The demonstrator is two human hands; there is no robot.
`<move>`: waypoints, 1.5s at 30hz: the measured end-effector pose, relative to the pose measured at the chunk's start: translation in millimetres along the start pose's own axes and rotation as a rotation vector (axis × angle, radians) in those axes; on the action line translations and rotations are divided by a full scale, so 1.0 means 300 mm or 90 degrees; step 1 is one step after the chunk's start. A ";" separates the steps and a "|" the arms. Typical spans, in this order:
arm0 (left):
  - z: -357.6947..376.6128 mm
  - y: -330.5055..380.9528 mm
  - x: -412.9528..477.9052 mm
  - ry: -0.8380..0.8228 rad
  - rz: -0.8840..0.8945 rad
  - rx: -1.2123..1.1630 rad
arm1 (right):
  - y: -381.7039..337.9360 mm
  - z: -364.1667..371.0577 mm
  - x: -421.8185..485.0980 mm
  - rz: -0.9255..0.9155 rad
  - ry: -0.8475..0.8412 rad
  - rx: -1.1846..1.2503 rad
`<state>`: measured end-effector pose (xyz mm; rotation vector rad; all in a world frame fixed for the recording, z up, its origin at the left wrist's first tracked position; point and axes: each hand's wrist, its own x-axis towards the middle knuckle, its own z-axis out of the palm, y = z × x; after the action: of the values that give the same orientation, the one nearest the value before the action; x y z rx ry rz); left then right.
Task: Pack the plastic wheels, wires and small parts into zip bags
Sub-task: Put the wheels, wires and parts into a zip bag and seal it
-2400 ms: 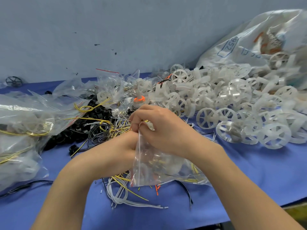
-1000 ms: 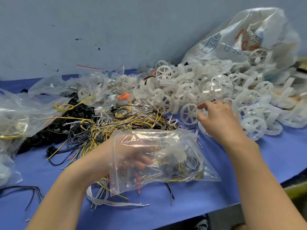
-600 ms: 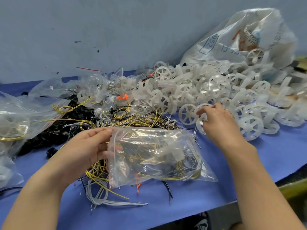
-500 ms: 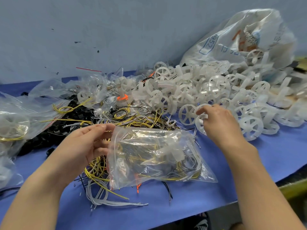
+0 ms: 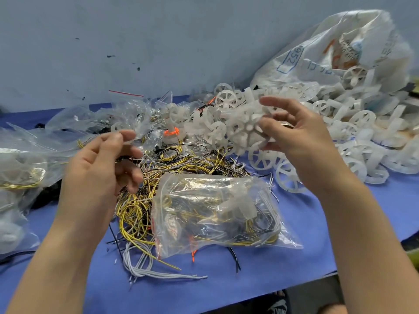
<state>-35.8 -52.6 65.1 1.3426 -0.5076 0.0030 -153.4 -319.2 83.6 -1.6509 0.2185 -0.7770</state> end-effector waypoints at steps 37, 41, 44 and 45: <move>-0.238 -0.073 -0.092 -0.208 -0.419 0.005 | 0.055 0.389 -0.073 -0.235 -0.457 -0.599; -0.211 -0.079 -0.092 -0.202 -0.459 -0.022 | 0.082 0.386 -0.060 -0.255 -0.436 -0.612; -0.192 -0.078 -0.094 -0.201 -0.469 -0.050 | 0.092 0.388 -0.055 -0.244 -0.434 -0.593; -0.184 -0.076 -0.095 -0.204 -0.469 -0.059 | 0.094 0.388 -0.054 -0.240 -0.440 -0.588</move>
<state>-35.3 1.1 26.4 1.3787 -0.2485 -0.8406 -88.7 -224.0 47.0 -2.7890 -0.2857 -0.3149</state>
